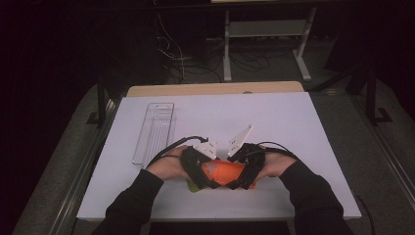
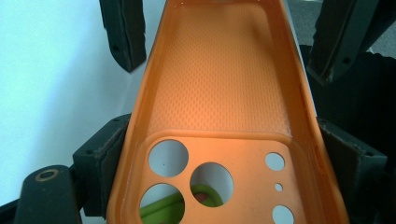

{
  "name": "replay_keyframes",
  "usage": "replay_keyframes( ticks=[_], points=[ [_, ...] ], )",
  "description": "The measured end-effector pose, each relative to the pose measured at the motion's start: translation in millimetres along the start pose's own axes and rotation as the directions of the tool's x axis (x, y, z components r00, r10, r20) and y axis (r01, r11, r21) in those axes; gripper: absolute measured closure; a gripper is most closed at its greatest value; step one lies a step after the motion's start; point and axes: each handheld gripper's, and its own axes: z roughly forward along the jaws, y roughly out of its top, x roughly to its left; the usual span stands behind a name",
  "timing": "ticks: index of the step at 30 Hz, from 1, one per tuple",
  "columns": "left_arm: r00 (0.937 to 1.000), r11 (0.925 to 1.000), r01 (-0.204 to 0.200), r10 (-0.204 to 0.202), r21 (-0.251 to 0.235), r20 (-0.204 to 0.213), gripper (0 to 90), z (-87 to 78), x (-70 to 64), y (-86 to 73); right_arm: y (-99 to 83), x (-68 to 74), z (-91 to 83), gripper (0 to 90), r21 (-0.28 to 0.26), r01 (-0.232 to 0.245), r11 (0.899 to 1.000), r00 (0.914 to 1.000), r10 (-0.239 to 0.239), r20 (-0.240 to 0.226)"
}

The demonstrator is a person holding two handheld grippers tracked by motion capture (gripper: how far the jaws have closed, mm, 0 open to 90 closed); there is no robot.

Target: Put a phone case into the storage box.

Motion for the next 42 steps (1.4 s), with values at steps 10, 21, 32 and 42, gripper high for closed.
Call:
replay_keyframes(
  ticks=[10,21,32,42],
  points=[
    [0.9957,0.9975,0.051,-0.055,-0.049,-0.075,15.4,-10.1,4.3,-3.9,-9.1,-6.2,-21.7,0.3,-0.07,-0.09,0.993,0.9918,0.096,0.084],
    [0.9725,0.985,0.144,-0.159,-0.095,-0.171,15.5,-20.1,10.0,-12.2,-34.8,-7.8,-42.8,0.3,-0.22,-0.263,0.939,0.9283,0.308,0.208],
    [0.9349,0.9728,0.216,-0.231,-0.084,-0.27,15.5,-13.7,11.2,-11.9,-64.5,-3.8,-46.1,0.3,-0.306,-0.374,0.876,0.8341,0.462,0.302],
    [0.887,0.9568,0.268,-0.291,-0.114,-0.359,15.5,-17.9,12.4,-9.8,-80.1,1.2,-36.0,0.4,-0.37,-0.44,0.818,0.757,0.559,0.338]
  ],
)
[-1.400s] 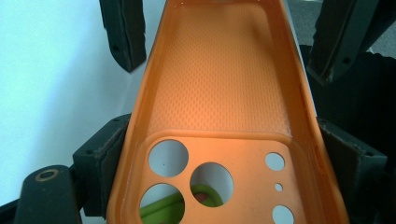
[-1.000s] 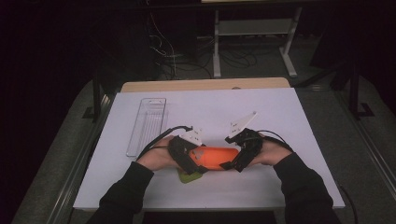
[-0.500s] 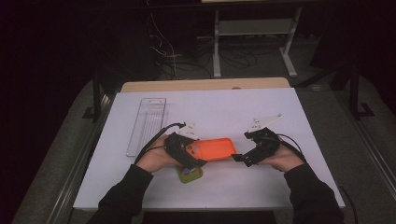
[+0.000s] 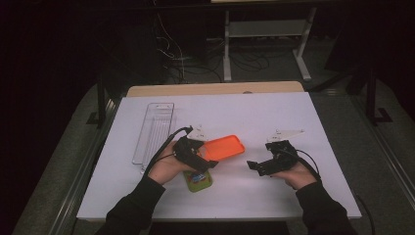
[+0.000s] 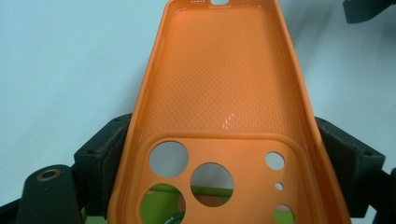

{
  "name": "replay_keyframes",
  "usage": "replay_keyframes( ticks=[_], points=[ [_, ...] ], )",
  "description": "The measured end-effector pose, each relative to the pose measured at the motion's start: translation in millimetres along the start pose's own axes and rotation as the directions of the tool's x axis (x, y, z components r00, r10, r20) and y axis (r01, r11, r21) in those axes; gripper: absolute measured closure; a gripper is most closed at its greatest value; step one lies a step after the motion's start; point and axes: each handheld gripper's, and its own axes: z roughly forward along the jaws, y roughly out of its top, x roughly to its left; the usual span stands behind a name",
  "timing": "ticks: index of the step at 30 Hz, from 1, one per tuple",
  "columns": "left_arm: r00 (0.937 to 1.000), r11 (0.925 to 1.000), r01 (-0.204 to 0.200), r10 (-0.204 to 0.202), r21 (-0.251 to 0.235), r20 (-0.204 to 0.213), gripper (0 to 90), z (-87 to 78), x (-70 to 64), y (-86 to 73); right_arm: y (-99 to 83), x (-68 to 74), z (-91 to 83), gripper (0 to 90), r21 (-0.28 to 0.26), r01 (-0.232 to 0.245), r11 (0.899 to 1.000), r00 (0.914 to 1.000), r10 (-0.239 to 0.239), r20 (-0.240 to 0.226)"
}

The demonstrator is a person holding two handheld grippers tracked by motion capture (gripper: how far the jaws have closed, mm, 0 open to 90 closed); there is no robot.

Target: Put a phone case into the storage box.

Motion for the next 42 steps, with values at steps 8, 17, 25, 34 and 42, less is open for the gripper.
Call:
replay_keyframes(
  ticks=[8,17,25,34,42],
  points=[
    [0.9994,0.9995,0.026,-0.026,-0.016,-0.021,15.5,-2.0,1.1,0.4,-11.9,3.2,8.4,0.3,-0.006,-0.041,0.999,0.9985,0.042,0.035],
    [0.9988,0.9988,0.046,-0.046,-0.015,-0.015,15.5,-2.6,2.1,0.6,-11.7,7.8,14.8,0.3,-0.006,-0.019,1.0,0.9986,0.019,0.049],
    [0.9987,0.9988,0.049,-0.049,-0.007,-0.014,15.5,-1.1,1.3,0.1,-10.7,13.6,19.2,0.3,0.014,0.083,0.996,0.9928,-0.084,0.086],
    [0.9988,0.9989,0.048,-0.048,-0.001,-0.009,15.5,-0.4,1.2,0.1,-9.4,19.5,20.1,0.3,0.025,0.153,0.988,0.9808,-0.155,0.119],
    [0.9989,0.9989,0.048,-0.048,0.001,-0.004,15.5,0.0,1.2,-0.2,-8.0,21.9,20.4,0.4,0.032,0.224,0.974,0.9625,-0.226,0.15]
  ],
)
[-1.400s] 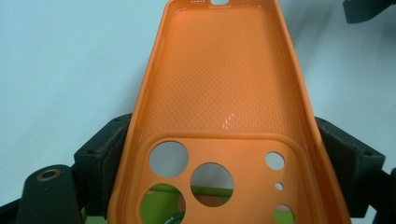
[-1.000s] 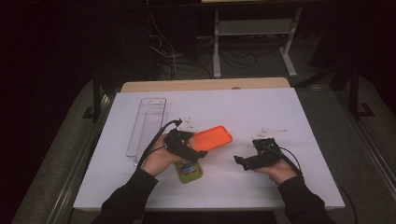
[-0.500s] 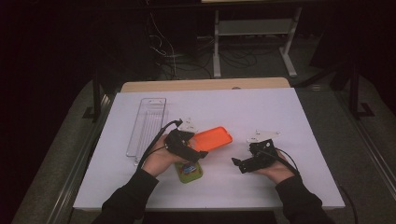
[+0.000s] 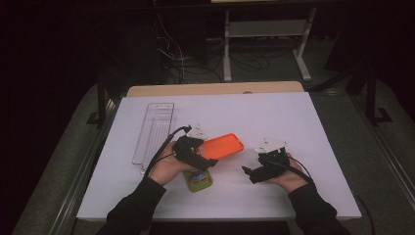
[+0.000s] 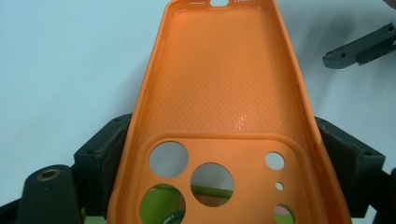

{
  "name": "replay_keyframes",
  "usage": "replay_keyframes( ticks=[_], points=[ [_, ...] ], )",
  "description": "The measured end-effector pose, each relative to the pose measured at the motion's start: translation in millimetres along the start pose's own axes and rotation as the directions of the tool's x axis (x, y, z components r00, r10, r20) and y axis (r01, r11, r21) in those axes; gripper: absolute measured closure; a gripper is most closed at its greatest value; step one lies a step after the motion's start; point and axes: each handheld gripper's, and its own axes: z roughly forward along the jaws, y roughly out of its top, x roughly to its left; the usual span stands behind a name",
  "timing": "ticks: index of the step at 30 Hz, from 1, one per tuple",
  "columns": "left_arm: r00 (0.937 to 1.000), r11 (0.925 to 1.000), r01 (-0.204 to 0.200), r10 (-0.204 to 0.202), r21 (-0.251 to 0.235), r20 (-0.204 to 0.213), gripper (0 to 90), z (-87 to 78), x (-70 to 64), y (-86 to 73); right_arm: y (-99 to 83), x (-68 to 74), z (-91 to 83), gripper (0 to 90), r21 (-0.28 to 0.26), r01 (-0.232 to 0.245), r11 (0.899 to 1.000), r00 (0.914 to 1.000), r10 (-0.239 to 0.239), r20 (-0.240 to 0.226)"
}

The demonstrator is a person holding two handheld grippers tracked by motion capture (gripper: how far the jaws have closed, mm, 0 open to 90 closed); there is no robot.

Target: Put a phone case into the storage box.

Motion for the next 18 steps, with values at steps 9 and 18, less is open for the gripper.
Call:
replay_keyframes(
  ticks=[9,18],
  points=[
    [1.0,1.0,0.002,-0.002,0.003,0.002,15.5,0.5,-0.1,0.0,2.8,2.3,-2.8,0.4,-0.009,0.046,0.999,0.9985,-0.046,0.03],
    [1.0,1.0,0.006,-0.006,0.004,0.006,15.6,2.1,-1.0,0.1,5.3,6.4,-4.0,0.4,-0.005,0.133,0.991,0.9867,-0.132,0.095]
  ],
)
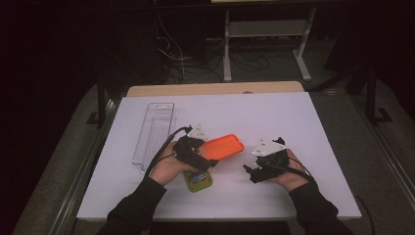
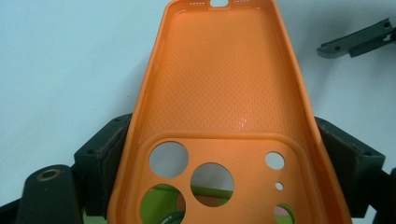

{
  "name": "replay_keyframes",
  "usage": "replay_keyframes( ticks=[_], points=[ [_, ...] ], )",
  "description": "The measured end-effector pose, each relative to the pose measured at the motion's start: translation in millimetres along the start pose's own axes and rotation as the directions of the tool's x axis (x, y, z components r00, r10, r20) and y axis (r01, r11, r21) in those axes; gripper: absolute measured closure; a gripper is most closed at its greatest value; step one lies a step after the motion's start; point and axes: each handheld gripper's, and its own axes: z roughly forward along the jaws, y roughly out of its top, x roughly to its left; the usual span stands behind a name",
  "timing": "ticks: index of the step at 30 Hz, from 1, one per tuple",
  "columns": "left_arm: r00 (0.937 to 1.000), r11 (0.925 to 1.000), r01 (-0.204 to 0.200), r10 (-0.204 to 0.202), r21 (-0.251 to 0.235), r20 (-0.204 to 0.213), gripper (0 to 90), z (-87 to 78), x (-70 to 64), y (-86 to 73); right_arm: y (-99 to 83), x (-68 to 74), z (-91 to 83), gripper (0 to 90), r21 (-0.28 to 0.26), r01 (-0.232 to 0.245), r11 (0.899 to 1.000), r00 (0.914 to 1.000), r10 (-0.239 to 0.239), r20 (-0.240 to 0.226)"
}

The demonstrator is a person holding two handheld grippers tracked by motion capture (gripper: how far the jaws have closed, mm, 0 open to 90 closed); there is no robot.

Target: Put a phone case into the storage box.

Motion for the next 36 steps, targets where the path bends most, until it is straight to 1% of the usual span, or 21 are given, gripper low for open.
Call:
replay_keyframes(
  ticks=[3,6,10,12,15,16,17,18,19,20,21,22,24,29,30,31,32,33,34,35,36],
  points=[
    [0.9998,0.9998,-0.017,0.017,0.006,-0.004,15.6,-0.3,0.8,0.2,1.0,1.6,-0.2,0.4,0.0,0.042,0.999,0.9988,-0.042,0.024],
    [1.0,1.0,0.002,-0.002,-0.001,0.002,15.6,0.0,-0.3,-0.1,2.0,5.0,0.0,0.4,0.004,0.083,0.997,0.9952,-0.083,0.051],
    [1.0,1.0,-0.009,0.009,-0.002,0.0,15.6,-0.3,0.6,0.2,2.5,9.3,0.4,0.4,0.015,0.161,0.987,0.9826,-0.162,0.091],
    [1.0,1.0,-0.009,0.009,0.001,0.001,15.6,-0.2,0.7,0.2,2.9,11.3,0.7,0.4,0.021,0.193,0.981,0.9746,-0.194,0.112],
    [0.9999,0.9999,-0.011,0.011,0.001,-0.001,15.6,-0.4,0.8,0.3,3.0,13.6,0.9,0.4,0.031,0.257,0.966,0.9552,-0.259,0.143],
    [0.9999,0.9999,-0.011,0.011,-0.001,-0.001,15.6,-0.2,0.9,0.2,3.1,13.4,0.8,0.4,0.037,0.295,0.955,0.9431,-0.297,0.149],
    [0.9999,0.9999,-0.016,0.016,0.001,-0.001,15.6,-0.3,1.3,0.3,3.0,14.4,0.9,0.4,0.039,0.306,0.951,0.9383,-0.308,0.157],
    [0.9998,0.9998,-0.022,0.022,0.003,-0.003,15.6,-0.5,1.6,0.4,3.0,15.2,1.1,0.4,0.046,0.33,0.943,0.9283,-0.333,0.166],
    [0.9999,0.9999,-0.01,0.01,-0.013,0.002,15.6,1.0,1.1,0.3,2.9,16.3,1.2,0.4,0.047,0.336,0.941,0.9253,-0.339,0.17],
    [1.0,0.9999,-0.009,0.009,-0.012,0.002,15.6,1.0,1.1,0.2,2.7,18.7,1.9,0.4,0.037,0.328,0.944,0.927,-0.329,0.181],
    [1.0,0.9999,-0.005,0.005,-0.013,-0.005,15.6,0.8,0.9,0.0,2.6,19.8,1.9,0.4,0.036,0.343,0.939,0.9193,-0.343,0.193],
    [1.0,0.9999,0.001,-0.001,-0.015,-0.003,15.6,0.7,0.5,0.0,2.6,20.2,2.0,0.4,0.044,0.372,0.927,0.9054,-0.373,0.202],
    [1.0,0.9999,-0.006,0.006,-0.013,-0.003,15.6,0.2,1.4,0.1,2.7,22.8,2.4,0.4,0.051,0.41,0.911,0.8827,-0.41,0.23],
    [0.9999,0.9997,0.014,-0.014,-0.02,0.001,15.6,0.0,1.0,-0.4,2.5,27.4,4.7,0.4,0.073,0.484,0.872,0.8362,-0.485,0.256],
    [0.9999,0.9997,0.015,-0.015,-0.019,0.001,15.6,-0.2,0.9,-0.4,2.5,27.9,5.0,0.4,0.082,0.504,0.86,0.8197,-0.506,0.268],
    [0.9998,0.9996,0.02,-0.02,-0.017,0.002,15.6,-0.2,0.7,-0.5,2.3,29.1,5.4,0.4,0.08,0.502,0.861,0.8197,-0.504,0.273],
    [0.9993,0.9991,0.037,-0.037,-0.022,0.004,15.6,0.5,-0.2,-0.8,2.2,29.6,5.4,0.4,0.087,0.516,0.852,0.8104,-0.519,0.273],
    [0.9995,0.9994,0.031,-0.031,-0.014,0.005,15.6,0.4,0.4,-0.8,1.7,30.5,5.6,0.5,0.09,0.53,0.843,0.7975,-0.532,0.284],
    [0.9996,0.9995,0.028,-0.028,-0.01,0.005,15.6,0.4,0.7,-0.8,1.3,31.0,5.3,0.4,0.098,0.559,0.823,0.7744,-0.561,0.293],
    [0.9997,0.9997,0.024,-0.024,-0.004,0.003,15.6,0.1,1.1,-0.7,1.4,31.3,5.0,0.4,0.102,0.57,0.816,0.7669,-0.572,0.291],
    [0.9996,0.9996,0.028,-0.028,-0.007,0.004,15.6,0.3,0.8,-0.7,1.4,31.7,5.1,0.4,0.102,0.586,0.804,0.7516,-0.586,0.303]
  ],
)
